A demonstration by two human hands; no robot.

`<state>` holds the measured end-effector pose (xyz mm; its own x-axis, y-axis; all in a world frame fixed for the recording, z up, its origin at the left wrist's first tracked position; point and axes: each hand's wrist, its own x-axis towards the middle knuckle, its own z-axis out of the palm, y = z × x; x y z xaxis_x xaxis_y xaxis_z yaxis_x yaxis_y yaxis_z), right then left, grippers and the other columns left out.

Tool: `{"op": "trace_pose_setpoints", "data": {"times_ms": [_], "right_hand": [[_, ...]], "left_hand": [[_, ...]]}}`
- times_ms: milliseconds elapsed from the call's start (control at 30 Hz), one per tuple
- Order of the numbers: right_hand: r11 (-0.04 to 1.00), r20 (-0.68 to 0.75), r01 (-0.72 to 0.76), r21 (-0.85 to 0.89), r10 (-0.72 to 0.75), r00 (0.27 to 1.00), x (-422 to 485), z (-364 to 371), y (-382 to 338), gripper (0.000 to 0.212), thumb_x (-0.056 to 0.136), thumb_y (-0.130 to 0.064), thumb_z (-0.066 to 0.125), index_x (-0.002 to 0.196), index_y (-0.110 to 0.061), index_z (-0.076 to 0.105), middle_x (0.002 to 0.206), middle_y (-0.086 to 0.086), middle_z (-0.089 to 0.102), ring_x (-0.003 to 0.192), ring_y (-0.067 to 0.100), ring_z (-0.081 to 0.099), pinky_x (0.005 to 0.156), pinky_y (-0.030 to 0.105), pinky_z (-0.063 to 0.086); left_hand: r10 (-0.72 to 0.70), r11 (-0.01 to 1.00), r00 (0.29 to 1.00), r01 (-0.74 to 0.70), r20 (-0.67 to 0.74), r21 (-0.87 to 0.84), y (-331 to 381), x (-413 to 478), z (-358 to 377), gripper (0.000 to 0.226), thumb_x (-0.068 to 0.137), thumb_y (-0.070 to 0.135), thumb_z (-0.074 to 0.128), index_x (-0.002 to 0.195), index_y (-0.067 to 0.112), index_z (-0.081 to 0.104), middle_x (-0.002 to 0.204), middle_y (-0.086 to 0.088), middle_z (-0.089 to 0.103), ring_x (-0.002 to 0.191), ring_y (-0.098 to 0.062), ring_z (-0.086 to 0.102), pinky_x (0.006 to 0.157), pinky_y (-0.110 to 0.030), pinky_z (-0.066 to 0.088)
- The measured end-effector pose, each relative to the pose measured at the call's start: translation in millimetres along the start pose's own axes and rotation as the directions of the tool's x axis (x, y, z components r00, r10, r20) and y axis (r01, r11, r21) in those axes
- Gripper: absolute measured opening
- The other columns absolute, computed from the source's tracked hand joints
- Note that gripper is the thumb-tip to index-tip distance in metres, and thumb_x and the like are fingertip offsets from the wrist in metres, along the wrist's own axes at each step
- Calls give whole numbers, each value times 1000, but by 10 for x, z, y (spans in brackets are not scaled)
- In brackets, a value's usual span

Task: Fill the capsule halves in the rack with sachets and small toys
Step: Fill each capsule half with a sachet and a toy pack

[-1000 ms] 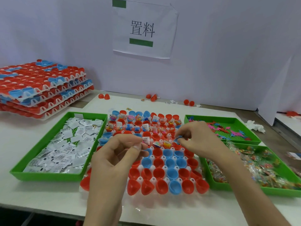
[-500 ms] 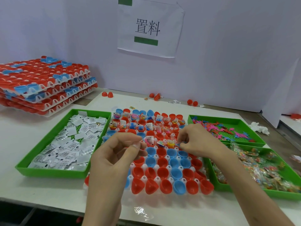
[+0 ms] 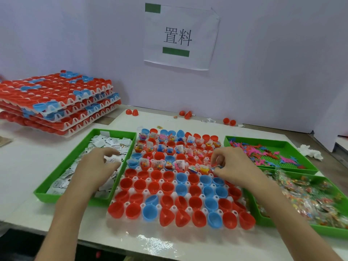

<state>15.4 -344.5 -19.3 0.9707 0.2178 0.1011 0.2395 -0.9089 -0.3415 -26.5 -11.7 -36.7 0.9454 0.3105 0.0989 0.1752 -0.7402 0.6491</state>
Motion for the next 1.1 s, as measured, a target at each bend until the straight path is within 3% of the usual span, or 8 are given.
{"op": "trace_pose_setpoints", "data": {"times_ms": [167, 333, 433, 500, 700, 833, 967, 1100], "right_hand": [[1000, -3, -19, -25, 19, 1000, 37, 19, -19, 26, 82, -6, 70, 76, -32, 64, 82, -13, 64, 74, 0, 59, 57, 9, 41], [997, 33, -28, -78, 31, 999, 65, 47, -38, 23, 83, -3, 66, 82, -25, 73, 85, -12, 64, 76, 0, 61, 61, 11, 46], [997, 40, -16, -76, 19, 999, 71, 47, -7, 17, 87, -7, 69, 89, -22, 77, 81, -15, 63, 72, -2, 60, 55, 9, 42], [998, 44, -5, -62, 8, 999, 68, 53, 22, 9, 89, -16, 73, 90, -23, 78, 78, -18, 63, 70, -4, 59, 54, 7, 39], [999, -52, -36, -18, 35, 998, 80, 124, 76, 12, 84, -20, 78, 81, -30, 74, 82, -14, 64, 75, 0, 58, 62, 12, 45], [1000, -111, -11, -5, 11, 994, 70, 161, 93, 23, 80, -22, 81, 79, -37, 63, 82, -16, 60, 74, 0, 56, 61, 12, 40], [998, -114, 65, 0, -65, 991, 18, 164, 128, 12, 87, -26, 75, 80, -33, 69, 79, -18, 61, 72, 0, 57, 63, 12, 41], [989, -214, 91, 117, -64, 975, -17, 119, 208, 11, 92, -25, 68, 89, -35, 70, 84, -24, 63, 76, -4, 59, 67, 12, 42]], "left_hand": [[2, 993, 998, -10, 63, 117, -55, 111, 65, 18, 87, 24, 73, 105, 23, 74, 118, -11, 56, 112, -30, 56, 94, -42, 46], [-5, 999, 1000, 5, 6, 41, -61, 61, 66, 7, 85, 13, 74, 90, 18, 76, 114, -10, 67, 98, -23, 60, 78, -30, 39], [-24, 1000, 1000, 23, -8, -13, -83, 43, 55, 16, 83, 6, 73, 78, 21, 72, 94, -5, 72, 75, -9, 58, 60, -24, 39], [-37, 998, 999, 37, -3, -51, -110, 45, 50, 20, 83, 2, 71, 76, 21, 71, 83, -4, 71, 71, -8, 58, 55, -21, 37], [-23, 996, 1000, 22, -6, -81, -142, 57, 55, 19, 83, 2, 71, 78, 21, 74, 83, -4, 70, 76, -14, 61, 57, -23, 41], [-12, 995, 1000, 10, -12, -98, -156, 56, 60, 19, 83, 2, 72, 79, 21, 73, 83, -4, 69, 76, -15, 62, 59, -24, 43], [-10, 995, 999, 6, -42, -101, -162, 51, 58, 17, 82, 5, 75, 82, 22, 73, 84, -4, 67, 77, -14, 62, 62, -25, 45], [-11, 993, 998, 3, -63, -119, -165, 41, 58, 18, 82, 5, 76, 83, 23, 73, 83, -5, 69, 75, -16, 64, 63, -25, 47]]}}
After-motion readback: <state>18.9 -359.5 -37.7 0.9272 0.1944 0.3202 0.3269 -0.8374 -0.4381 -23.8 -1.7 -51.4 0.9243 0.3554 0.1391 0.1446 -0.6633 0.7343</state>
